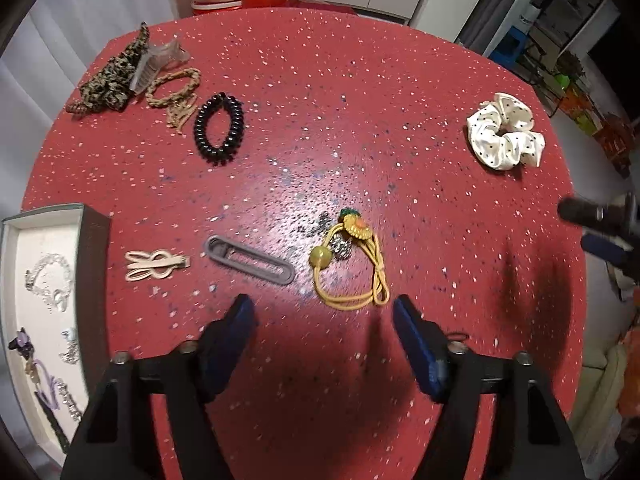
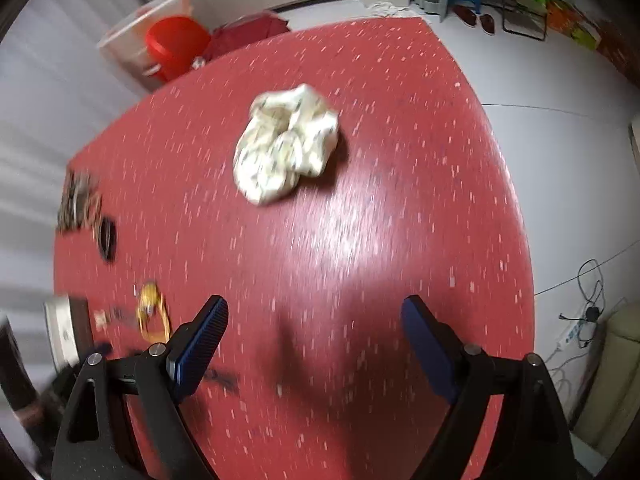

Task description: Organize jewelry

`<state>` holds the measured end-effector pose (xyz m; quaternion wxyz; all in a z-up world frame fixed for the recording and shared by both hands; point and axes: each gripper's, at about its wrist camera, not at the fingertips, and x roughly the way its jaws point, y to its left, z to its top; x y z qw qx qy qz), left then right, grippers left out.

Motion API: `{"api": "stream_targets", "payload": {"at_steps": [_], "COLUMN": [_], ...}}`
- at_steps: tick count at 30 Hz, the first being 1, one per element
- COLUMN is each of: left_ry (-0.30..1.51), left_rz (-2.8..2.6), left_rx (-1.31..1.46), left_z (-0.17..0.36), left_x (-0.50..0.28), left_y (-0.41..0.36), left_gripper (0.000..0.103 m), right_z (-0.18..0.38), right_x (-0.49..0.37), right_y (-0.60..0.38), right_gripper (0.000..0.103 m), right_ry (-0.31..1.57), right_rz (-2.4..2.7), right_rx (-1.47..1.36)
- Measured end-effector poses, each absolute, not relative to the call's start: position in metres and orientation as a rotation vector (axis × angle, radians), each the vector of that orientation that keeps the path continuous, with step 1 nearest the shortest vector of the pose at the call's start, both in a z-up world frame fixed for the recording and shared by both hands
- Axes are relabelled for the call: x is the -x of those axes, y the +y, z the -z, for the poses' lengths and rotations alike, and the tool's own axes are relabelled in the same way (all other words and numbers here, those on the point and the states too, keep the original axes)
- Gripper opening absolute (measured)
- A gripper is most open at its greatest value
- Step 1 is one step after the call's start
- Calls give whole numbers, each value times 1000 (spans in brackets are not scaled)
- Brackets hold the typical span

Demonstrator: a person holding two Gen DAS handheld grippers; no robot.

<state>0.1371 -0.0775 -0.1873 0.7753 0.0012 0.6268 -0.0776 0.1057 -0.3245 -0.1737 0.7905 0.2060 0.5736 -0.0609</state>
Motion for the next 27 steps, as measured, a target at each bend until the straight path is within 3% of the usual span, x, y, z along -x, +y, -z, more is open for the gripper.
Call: {"api": "stream_targets", "payload": {"at_steps": [14, 16, 19, 22, 24, 26, 27], "left_ry": [1344, 1332, 1326, 1316, 1315, 1315, 1314], "left_rz": [113, 105, 97, 88, 90, 98, 105], "left_rx": [-12, -28, -30, -43, -42, -33, -23], "left_z": [213, 214, 214, 213, 212, 212, 211], "left_x": [-145, -145, -146, -146, -147, -148, -148], "left_y": [-108, -114, -115, -117, -118, -116, -115], "left_gripper": [71, 64, 63, 49, 40, 37, 25], "right_z": [209, 212, 209, 208, 208, 207, 205], "right_x": [-177, -183, -187, -189, -189, -188, -186], "right_y": [-351, -350, -342, -340, -339, -338, -336], "right_gripper": [90, 90, 86, 63, 31, 22, 17], "right_ry": [1195, 1190, 1160, 1148, 1150, 1147, 1143], "right_rz": [159, 162, 168, 169, 153, 160, 158], "right_rx": [-585, -580, -545, -506, -507, -499, -492]}}
